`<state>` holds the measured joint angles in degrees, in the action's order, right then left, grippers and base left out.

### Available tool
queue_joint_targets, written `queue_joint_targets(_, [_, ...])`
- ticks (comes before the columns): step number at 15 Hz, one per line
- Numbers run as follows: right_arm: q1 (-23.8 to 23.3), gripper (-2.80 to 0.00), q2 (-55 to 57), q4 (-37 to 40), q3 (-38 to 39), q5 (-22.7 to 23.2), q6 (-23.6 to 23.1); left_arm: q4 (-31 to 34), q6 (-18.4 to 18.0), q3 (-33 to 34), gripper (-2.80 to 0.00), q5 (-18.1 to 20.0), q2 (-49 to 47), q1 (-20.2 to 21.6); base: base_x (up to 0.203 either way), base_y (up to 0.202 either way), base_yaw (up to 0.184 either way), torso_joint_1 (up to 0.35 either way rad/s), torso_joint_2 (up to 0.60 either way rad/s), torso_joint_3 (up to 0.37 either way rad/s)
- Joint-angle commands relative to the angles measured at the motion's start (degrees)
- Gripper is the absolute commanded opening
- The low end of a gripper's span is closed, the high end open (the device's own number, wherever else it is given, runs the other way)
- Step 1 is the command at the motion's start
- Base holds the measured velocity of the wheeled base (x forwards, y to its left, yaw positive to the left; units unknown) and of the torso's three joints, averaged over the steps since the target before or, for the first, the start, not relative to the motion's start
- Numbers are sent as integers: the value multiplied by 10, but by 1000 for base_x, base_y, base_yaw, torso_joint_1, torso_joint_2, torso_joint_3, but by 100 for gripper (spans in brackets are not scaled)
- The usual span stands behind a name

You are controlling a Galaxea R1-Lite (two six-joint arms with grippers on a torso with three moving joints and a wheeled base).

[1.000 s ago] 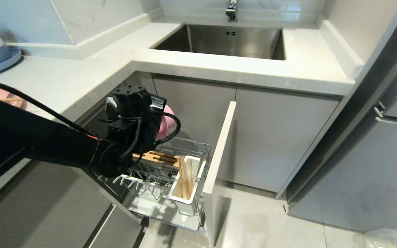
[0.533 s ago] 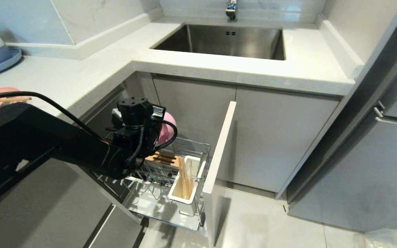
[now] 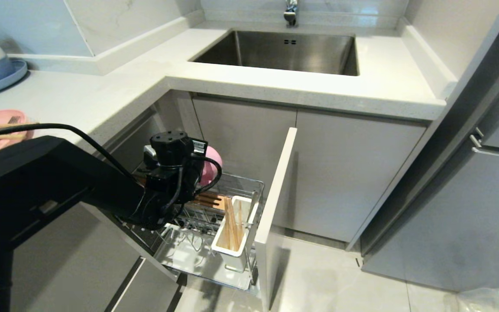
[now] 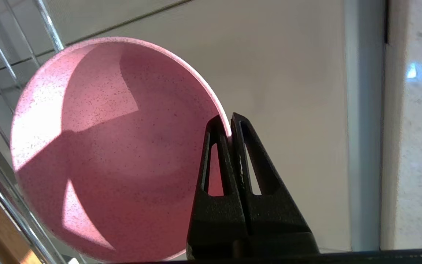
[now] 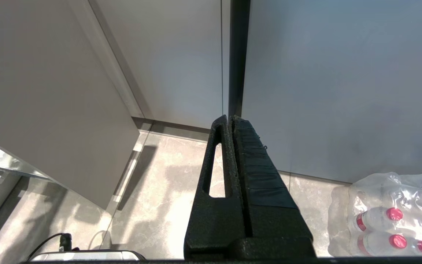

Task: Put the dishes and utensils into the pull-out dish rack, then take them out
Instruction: Pick up the bowl and place it in the cupboard

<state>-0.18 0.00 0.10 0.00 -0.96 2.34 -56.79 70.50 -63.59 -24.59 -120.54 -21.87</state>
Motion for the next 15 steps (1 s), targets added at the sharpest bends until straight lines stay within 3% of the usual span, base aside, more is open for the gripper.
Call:
queue_joint_targets(1, [0,-280,0,0,1,0,0,-7,4,2,-280,3,-4,6,0,0,0,0,0,0])
queue_joint_targets(15, [0,-280,0,0,1,0,0,-46,56,28,-280,54,-17,19,0,0,0,0,0,0])
